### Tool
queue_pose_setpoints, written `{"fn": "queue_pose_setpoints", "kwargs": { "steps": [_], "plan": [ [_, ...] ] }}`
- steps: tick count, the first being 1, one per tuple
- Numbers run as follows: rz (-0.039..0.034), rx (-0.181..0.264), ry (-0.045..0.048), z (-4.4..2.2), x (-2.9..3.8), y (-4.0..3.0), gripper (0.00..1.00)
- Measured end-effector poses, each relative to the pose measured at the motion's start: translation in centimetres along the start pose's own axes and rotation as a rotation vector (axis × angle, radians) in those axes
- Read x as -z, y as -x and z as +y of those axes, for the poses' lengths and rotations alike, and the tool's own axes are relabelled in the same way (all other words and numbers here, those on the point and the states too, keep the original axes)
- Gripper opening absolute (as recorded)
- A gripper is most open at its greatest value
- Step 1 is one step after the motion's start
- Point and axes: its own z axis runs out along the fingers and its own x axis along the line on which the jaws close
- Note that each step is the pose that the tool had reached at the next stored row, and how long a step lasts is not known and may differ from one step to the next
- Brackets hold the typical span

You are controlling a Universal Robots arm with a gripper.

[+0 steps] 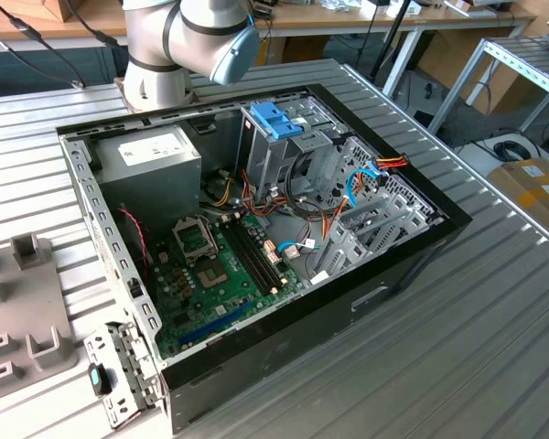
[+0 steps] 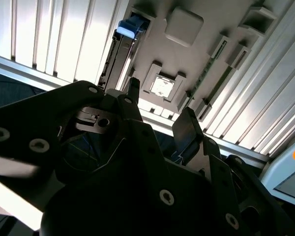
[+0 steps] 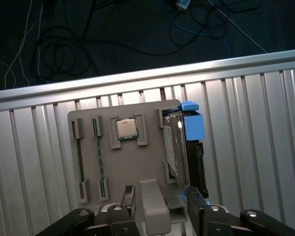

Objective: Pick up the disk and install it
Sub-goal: 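Pick up the disk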

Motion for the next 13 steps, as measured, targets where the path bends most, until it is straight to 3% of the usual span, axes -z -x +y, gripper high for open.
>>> {"fn": "queue_pose_setpoints", "kwargs": {
  "steps": [13],
  "plan": [
    [-0.0001, 0.000, -0.0001, 0.44, -0.06, -0.07, 0.54]
  ]
}}
